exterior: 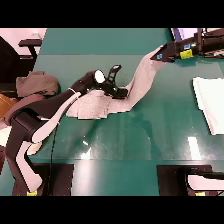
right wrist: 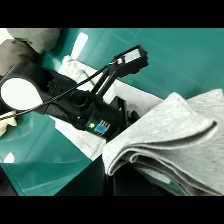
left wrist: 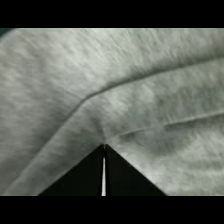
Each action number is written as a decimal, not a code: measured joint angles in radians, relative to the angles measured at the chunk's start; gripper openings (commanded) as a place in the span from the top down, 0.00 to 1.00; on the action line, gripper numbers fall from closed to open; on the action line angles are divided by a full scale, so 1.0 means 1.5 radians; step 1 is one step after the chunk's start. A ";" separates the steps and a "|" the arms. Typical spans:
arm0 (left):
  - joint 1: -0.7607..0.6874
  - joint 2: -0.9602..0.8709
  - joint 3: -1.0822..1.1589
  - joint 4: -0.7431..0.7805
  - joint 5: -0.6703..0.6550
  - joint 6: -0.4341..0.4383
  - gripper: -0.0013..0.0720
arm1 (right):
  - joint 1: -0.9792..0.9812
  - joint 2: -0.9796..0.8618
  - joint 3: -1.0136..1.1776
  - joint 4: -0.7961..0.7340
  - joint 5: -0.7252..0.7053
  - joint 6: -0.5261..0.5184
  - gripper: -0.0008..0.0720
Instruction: Fold the shirts.
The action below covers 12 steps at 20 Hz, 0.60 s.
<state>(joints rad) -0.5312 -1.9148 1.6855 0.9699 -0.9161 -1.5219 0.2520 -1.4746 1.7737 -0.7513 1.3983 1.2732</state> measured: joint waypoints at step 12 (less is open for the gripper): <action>0.285 0.317 0.076 0.217 -0.138 0.001 0.95 | 0.328 -0.196 0.090 0.034 -0.196 -0.050 0.22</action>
<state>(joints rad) -0.1032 -1.4391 1.8000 1.2957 -1.1225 -1.5204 0.7433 -1.7687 1.9083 -0.6998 1.1042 1.1980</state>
